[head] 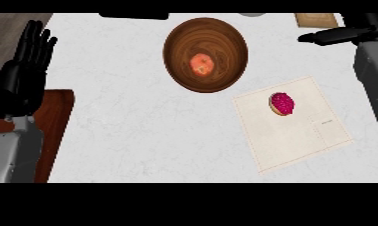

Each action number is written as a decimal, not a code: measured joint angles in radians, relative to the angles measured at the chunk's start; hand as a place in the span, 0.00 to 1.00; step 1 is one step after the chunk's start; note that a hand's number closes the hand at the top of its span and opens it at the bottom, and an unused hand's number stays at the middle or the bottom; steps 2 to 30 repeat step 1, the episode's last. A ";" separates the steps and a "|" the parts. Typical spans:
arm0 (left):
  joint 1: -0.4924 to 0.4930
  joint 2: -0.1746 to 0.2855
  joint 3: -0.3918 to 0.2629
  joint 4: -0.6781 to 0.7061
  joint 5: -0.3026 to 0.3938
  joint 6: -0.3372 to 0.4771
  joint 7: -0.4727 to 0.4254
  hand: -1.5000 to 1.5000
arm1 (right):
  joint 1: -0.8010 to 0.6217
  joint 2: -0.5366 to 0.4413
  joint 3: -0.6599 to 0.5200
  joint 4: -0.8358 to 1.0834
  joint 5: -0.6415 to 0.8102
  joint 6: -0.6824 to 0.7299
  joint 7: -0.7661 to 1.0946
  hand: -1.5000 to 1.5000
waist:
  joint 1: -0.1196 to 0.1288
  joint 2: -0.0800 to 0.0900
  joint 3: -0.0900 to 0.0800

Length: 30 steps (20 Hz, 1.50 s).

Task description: Pick the squash from the placemat and place it in the bowl

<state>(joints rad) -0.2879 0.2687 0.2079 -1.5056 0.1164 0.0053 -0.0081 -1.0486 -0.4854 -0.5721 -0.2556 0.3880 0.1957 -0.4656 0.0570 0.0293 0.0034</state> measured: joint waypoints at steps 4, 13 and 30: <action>-0.004 0.000 -0.002 0.002 -0.001 -0.002 -0.003 0.50 | 0.007 -0.024 -0.005 0.009 -0.003 0.024 -0.012 0.00 | 0.002 0.002 0.000; -0.004 0.000 -0.002 0.002 -0.001 -0.002 -0.003 0.50 | 0.007 -0.024 -0.005 0.009 -0.003 0.024 -0.012 0.00 | 0.002 0.002 0.000; -0.004 0.000 -0.002 0.002 -0.001 -0.002 -0.003 0.50 | 0.007 -0.024 -0.005 0.009 -0.003 0.024 -0.012 0.00 | 0.002 0.002 0.000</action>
